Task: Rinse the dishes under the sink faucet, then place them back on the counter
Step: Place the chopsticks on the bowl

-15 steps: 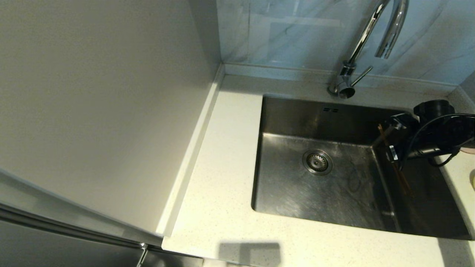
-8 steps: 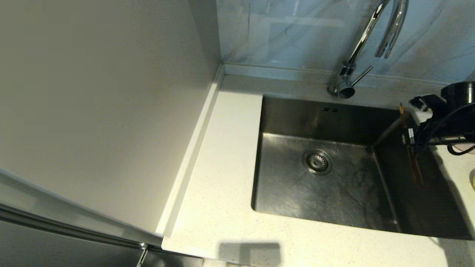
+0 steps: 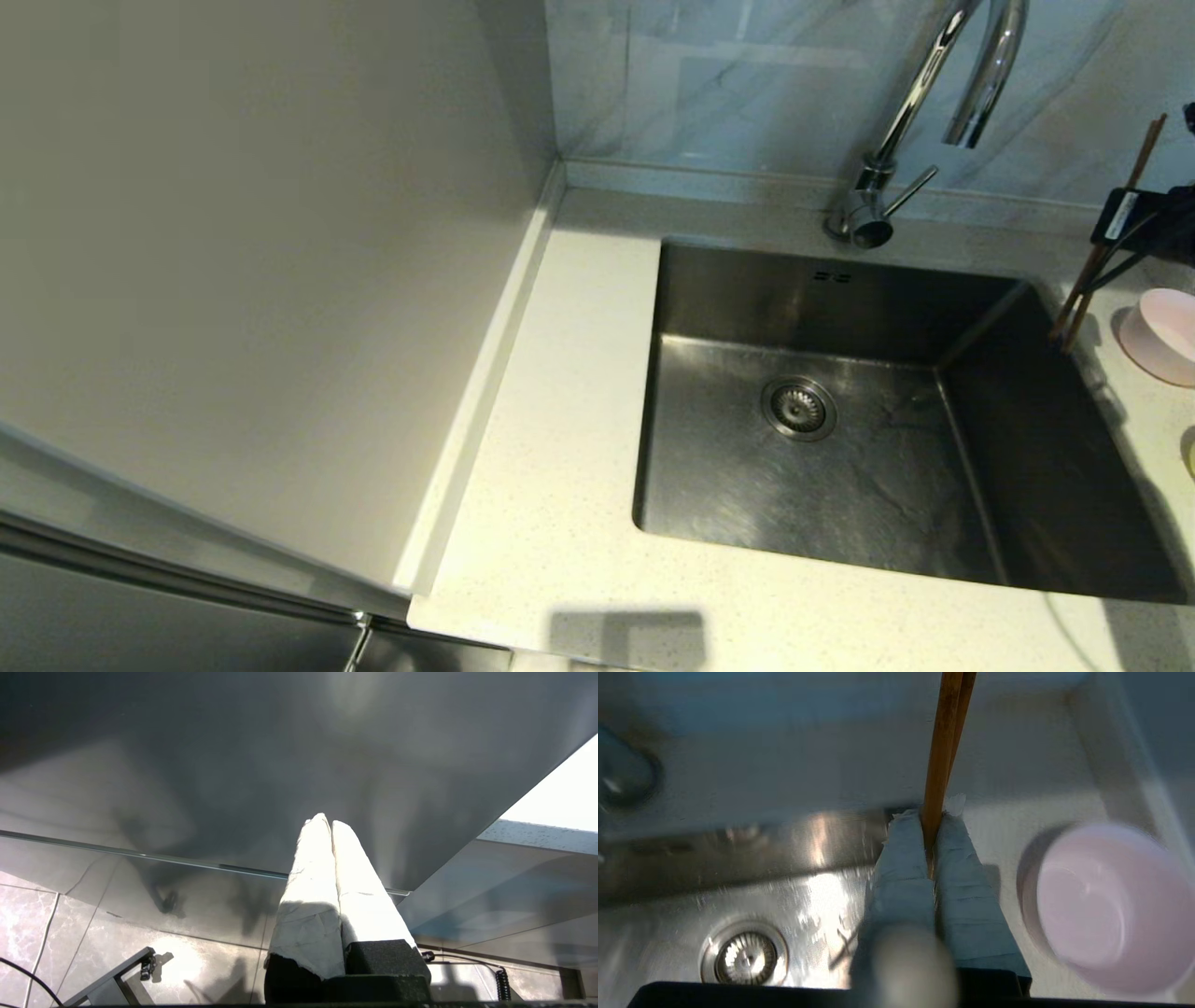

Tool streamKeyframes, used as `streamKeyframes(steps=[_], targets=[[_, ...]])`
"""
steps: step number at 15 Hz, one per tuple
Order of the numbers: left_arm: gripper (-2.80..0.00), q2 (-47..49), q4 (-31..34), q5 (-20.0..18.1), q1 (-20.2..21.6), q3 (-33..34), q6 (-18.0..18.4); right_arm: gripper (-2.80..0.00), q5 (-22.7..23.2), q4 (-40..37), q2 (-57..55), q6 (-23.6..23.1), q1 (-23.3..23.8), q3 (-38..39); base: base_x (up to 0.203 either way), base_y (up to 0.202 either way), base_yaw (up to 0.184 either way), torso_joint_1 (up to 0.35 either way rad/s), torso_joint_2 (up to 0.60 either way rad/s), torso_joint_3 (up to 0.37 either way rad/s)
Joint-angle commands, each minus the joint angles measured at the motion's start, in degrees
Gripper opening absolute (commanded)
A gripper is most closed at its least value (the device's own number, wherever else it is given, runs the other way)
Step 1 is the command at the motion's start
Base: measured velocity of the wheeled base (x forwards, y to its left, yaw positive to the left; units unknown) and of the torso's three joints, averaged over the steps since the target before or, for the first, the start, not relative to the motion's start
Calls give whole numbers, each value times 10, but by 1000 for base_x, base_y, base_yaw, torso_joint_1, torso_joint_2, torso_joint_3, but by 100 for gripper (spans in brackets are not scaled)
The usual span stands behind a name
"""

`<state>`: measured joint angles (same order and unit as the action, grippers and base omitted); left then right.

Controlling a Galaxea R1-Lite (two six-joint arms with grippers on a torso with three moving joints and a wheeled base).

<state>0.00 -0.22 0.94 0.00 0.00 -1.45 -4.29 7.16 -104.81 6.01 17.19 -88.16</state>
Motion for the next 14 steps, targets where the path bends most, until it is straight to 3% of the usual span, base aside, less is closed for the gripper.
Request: streamKeyframes(steps=[1, 2, 4, 6, 8, 12, 14], targets=[[-280, -2, 0, 0, 0, 0, 0, -280, -1, 1, 16, 0, 0, 61, 0, 0, 0, 0, 0, 0], [-280, -2, 0, 0, 0, 0, 0, -280, -2, 6, 17, -3, -1, 98, 0, 0, 0, 0, 0, 0], [-280, -2, 0, 0, 0, 0, 0, -280, -2, 26, 18, -6, 0, 102, 0, 0, 0, 0, 0, 0], [-280, -2, 0, 0, 0, 0, 0, -280, -2, 41, 19, -5, 0, 22, 0, 0, 0, 0, 0, 0], [-280, -2, 0, 0, 0, 0, 0, -280, -2, 48, 25, -8, 0, -11, 0, 0, 0, 0, 0, 0], [-280, -2, 0, 0, 0, 0, 0, -280, 12, 65, 49, -59, 6, 142, 0, 0, 0, 0, 0, 0], [-280, -2, 0, 0, 0, 0, 0, -280, 48, 32, 64, -128, 23, 147, 0, 0, 0, 0, 0, 0]])
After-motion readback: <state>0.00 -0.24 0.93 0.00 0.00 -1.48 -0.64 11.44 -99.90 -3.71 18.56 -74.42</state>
